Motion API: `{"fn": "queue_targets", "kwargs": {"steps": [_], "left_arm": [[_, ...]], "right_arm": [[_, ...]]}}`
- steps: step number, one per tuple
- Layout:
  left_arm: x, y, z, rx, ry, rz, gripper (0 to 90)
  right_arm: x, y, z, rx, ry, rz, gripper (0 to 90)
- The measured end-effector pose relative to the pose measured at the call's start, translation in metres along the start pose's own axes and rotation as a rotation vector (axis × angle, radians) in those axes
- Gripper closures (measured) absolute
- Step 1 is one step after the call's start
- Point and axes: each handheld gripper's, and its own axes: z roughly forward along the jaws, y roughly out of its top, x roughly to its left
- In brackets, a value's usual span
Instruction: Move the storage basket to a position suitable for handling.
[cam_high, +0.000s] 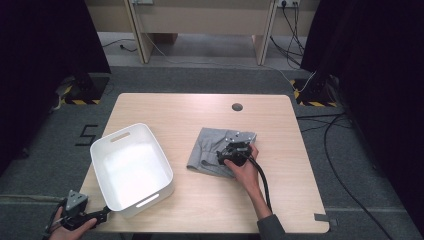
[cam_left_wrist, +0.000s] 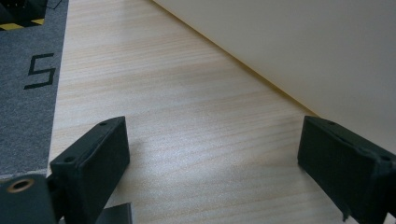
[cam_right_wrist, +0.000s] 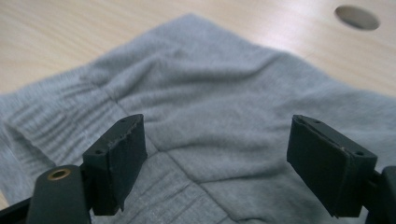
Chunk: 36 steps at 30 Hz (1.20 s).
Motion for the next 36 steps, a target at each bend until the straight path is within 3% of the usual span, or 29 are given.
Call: {"fn": "queue_targets", "kwargs": {"steps": [6, 9, 18, 22, 31, 36], "left_arm": [[0.0, 0.0, 0.0, 0.0, 0.0, 0.0, 8.3], [0.0, 0.0, 0.0, 0.0, 0.0, 0.0, 8.3], [0.0, 0.0, 0.0, 0.0, 0.0, -0.001, 8.3], [0.0, 0.0, 0.0, 0.0, 0.0, -0.001, 8.3], [0.0, 0.0, 0.0, 0.001, 0.002, -0.001, 8.3], [0.0, 0.0, 0.0, 0.0, 0.002, -0.002, 8.3]], "right_arm": [[0.001, -0.007, 0.006, 0.02, 0.023, 0.039, 20.7], [0.002, -0.013, 0.005, 0.015, 0.039, 0.085, 21.2], [0.01, -0.033, -0.016, 0.02, 0.069, 0.095, 21.3], [0.014, -0.045, -0.03, 0.019, 0.08, 0.076, 21.3], [0.032, -0.073, -0.062, 0.011, 0.096, 0.067, 21.3], [0.039, -0.08, -0.071, 0.014, 0.105, 0.072, 21.3]]}}
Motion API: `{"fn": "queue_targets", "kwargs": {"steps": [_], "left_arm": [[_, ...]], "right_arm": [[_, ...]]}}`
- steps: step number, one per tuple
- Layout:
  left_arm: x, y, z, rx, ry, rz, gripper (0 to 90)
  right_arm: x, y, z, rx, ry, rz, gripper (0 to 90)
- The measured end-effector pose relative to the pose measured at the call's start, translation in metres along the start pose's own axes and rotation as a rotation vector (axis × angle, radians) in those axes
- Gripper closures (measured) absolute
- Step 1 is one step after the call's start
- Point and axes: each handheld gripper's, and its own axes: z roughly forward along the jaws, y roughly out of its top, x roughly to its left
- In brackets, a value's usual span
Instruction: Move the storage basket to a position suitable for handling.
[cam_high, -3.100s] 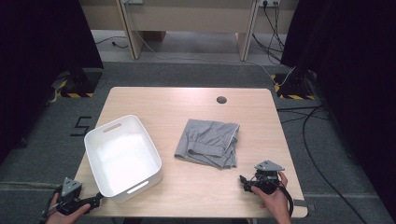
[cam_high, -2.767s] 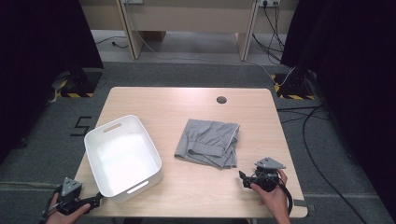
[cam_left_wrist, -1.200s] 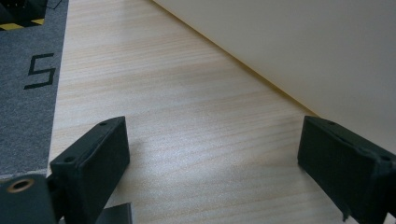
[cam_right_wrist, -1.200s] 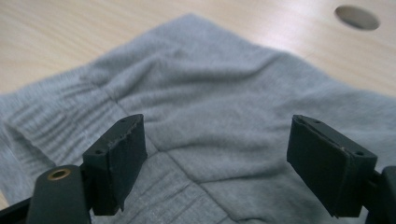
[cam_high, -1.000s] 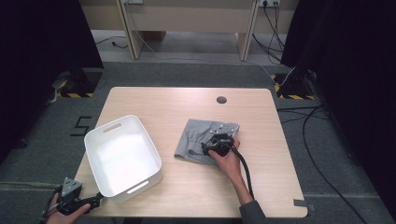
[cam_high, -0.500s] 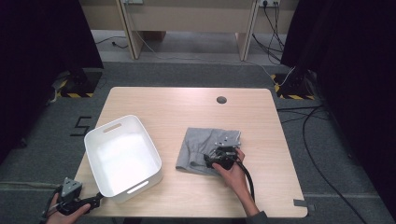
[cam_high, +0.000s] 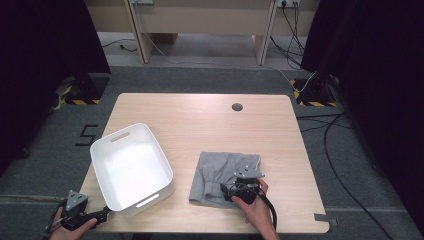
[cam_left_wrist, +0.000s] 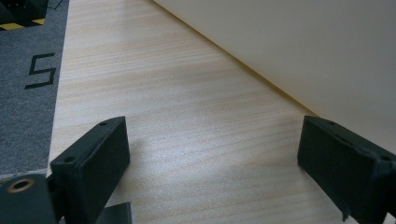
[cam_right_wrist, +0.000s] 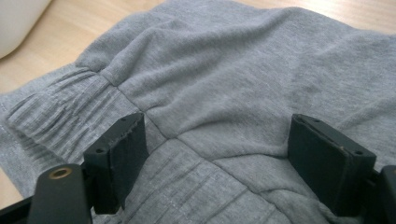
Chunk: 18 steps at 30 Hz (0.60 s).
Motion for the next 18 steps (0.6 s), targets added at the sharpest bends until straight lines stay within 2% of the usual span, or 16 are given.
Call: {"fn": "queue_targets", "kwargs": {"steps": [8, 9, 14, 18], "left_arm": [[0.0, 0.0, 0.0, 0.002, 0.001, 0.0, 8.3], [0.0, 0.0, 0.0, 0.002, 0.001, 0.0, 8.3], [0.0, 0.0, 0.0, 0.003, 0.001, -0.001, 8.3], [0.0, 0.0, 0.0, 0.003, 0.001, -0.001, 8.3]], "right_arm": [[0.007, -0.012, -0.012, -0.006, 0.025, -0.02, 21.3], [0.007, -0.015, -0.014, 0.0, 0.047, -0.026, 21.3], [0.003, -0.02, -0.02, 0.004, 0.09, -0.035, 21.3], [0.004, -0.023, -0.025, 0.017, 0.089, -0.041, 21.3]]}}
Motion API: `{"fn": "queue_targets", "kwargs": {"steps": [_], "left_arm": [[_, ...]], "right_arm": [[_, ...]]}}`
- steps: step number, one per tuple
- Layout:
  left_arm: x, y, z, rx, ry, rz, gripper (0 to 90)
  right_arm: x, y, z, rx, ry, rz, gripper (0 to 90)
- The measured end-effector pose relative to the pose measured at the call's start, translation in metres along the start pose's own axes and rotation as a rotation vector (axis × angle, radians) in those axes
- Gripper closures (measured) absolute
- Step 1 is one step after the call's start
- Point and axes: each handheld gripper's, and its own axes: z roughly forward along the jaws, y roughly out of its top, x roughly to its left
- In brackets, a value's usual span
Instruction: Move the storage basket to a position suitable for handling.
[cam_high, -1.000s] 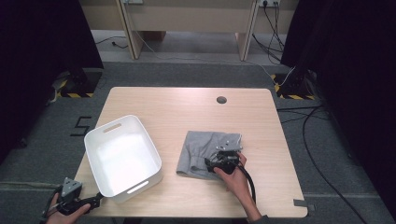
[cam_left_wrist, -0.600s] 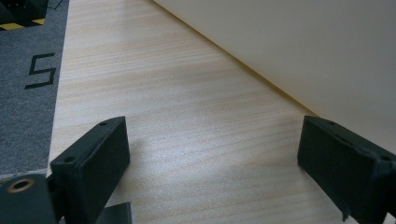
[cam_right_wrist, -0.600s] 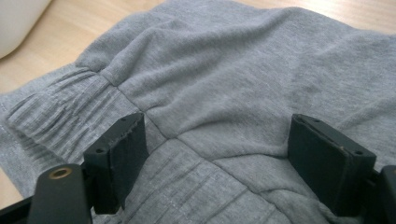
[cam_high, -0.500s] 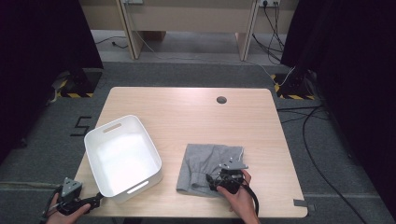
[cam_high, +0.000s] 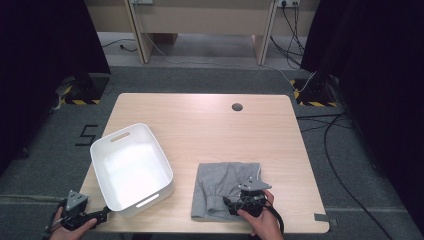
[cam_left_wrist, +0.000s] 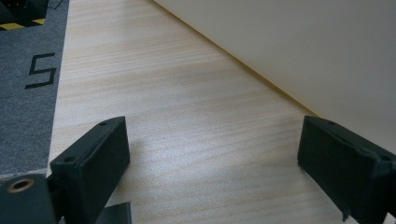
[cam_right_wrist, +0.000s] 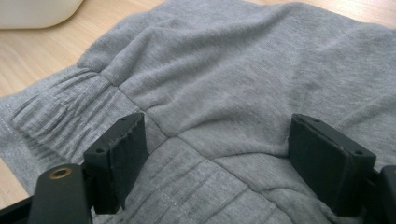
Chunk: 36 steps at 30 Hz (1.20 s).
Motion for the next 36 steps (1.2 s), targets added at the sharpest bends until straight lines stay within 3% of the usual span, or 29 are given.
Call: {"fn": "queue_targets", "kwargs": {"steps": [6, 11, 14, 18, 20, 22, 24, 26, 30, 36], "left_arm": [[0.0, 0.0, 0.0, 0.0, 0.0, 0.0, 8.2], [0.0, 0.0, -0.001, 0.007, -0.008, 0.004, 8.8], [-0.002, 0.0, -0.004, 0.01, -0.012, 0.004, 13.2], [-0.012, -0.002, -0.009, 0.015, -0.05, 0.01, 15.4], [-0.017, -0.002, -0.013, 0.0, -0.033, 0.043, 17.7], [-0.021, -0.001, -0.016, -0.011, -0.055, 0.019, 16.1], [-0.024, -0.001, -0.016, -0.011, -0.051, 0.035, 19.1], [-0.026, 0.0, -0.015, -0.003, -0.046, 0.05, 19.0], [-0.032, 0.002, -0.01, -0.001, -0.069, 0.041, 18.3], [-0.046, 0.012, -0.001, 0.014, -0.088, 0.085, 18.3]], "right_arm": [[-0.002, 0.002, -0.003, -0.003, 0.021, 0.005, 21.2], [-0.004, 0.013, -0.016, -0.081, 0.023, 0.022, 21.6], [-0.002, 0.019, -0.019, -0.098, 0.024, 0.009, 21.6], [0.003, 0.024, -0.014, -0.09, 0.041, -0.016, 21.9], [0.005, 0.026, -0.011, -0.085, 0.049, -0.028, 22.0], [0.005, 0.028, -0.009, -0.082, 0.049, -0.027, 22.2], [0.006, 0.031, -0.007, -0.087, 0.057, -0.033, 22.3], [0.008, 0.034, -0.007, -0.088, 0.066, -0.039, 22.3], [0.013, 0.041, -0.003, -0.09, 0.08, -0.048, 22.4], [0.021, 0.05, 0.002, -0.084, 0.104, -0.073, 22.5]]}}
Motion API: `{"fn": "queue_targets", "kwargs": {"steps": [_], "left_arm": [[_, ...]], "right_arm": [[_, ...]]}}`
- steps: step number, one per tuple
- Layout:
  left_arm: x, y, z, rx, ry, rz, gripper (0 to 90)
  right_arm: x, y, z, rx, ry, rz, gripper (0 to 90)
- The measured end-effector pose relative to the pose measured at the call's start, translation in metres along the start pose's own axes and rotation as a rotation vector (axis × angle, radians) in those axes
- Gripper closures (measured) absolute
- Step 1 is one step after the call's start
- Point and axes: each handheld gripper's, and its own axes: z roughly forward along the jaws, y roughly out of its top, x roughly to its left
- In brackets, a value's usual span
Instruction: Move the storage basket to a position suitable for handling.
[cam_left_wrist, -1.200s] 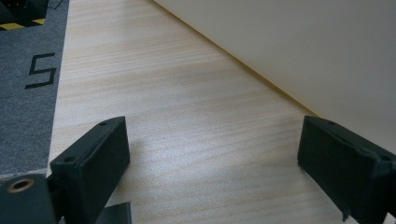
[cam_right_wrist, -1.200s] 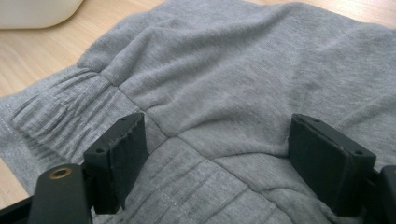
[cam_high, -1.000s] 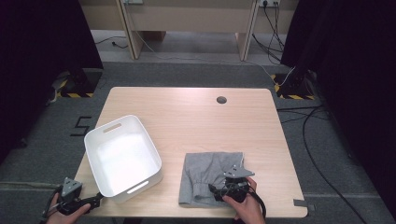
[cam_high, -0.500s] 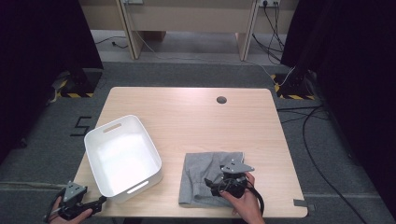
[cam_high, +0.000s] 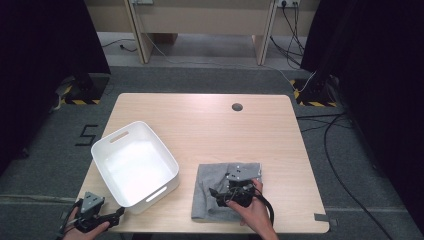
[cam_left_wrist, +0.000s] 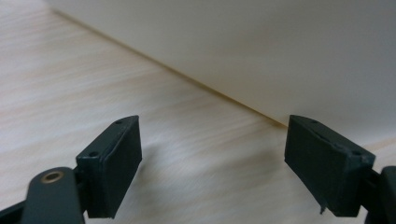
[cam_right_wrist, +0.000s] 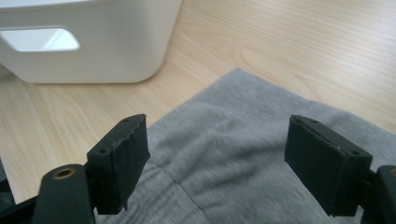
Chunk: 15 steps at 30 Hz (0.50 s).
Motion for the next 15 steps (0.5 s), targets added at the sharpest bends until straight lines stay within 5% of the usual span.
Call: {"fn": "queue_targets", "kwargs": {"steps": [15], "left_arm": [[-0.048, 0.066, 0.051, -0.03, -0.046, 0.122, 16.7]], "right_arm": [[0.0, 0.023, 0.014, -0.024, 0.015, -0.012, 22.9]]}}
